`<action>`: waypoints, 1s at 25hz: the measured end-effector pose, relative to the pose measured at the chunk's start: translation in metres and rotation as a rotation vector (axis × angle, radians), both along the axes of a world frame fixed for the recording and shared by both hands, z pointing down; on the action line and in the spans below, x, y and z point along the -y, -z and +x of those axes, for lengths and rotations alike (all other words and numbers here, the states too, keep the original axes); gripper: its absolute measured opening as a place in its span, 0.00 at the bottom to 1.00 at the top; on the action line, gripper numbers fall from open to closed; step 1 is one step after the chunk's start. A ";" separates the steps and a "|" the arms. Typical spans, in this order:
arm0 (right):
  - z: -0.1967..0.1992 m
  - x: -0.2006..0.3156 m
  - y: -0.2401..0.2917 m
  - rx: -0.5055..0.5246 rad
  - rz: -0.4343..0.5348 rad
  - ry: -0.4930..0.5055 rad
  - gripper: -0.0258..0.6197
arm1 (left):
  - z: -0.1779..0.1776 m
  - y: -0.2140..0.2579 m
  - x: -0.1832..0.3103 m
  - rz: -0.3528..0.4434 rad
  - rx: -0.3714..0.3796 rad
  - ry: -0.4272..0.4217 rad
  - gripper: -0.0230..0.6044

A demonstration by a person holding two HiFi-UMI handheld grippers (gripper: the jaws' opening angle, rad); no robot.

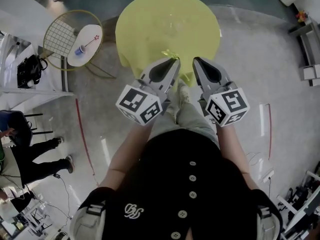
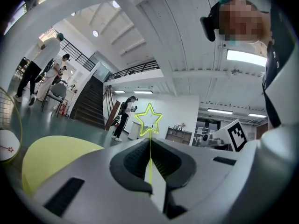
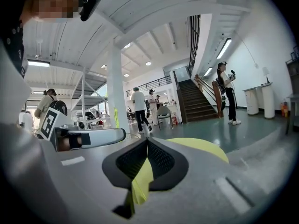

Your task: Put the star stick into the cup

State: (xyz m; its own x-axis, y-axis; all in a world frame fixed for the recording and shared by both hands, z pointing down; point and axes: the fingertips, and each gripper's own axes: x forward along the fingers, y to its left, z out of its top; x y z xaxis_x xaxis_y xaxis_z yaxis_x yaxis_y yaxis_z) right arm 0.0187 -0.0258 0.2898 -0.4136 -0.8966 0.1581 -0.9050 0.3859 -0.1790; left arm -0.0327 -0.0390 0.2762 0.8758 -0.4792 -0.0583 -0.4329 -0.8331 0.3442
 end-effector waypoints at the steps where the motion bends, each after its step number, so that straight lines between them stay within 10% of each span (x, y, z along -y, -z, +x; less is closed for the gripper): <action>1: 0.001 0.003 0.000 0.000 0.002 -0.003 0.05 | 0.000 -0.001 0.004 -0.001 0.001 -0.001 0.06; 25: 0.040 0.135 -0.007 0.047 -0.017 0.154 0.05 | 0.037 -0.003 0.137 -0.002 0.028 0.168 0.06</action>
State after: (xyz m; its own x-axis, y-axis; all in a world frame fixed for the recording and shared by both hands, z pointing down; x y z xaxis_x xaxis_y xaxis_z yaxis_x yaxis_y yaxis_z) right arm 0.0592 -0.1613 0.2969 -0.5531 -0.8195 0.1500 -0.8259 0.5157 -0.2279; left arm 0.0039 -0.1764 0.2793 0.7848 -0.6189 -0.0337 -0.5754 -0.7477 0.3314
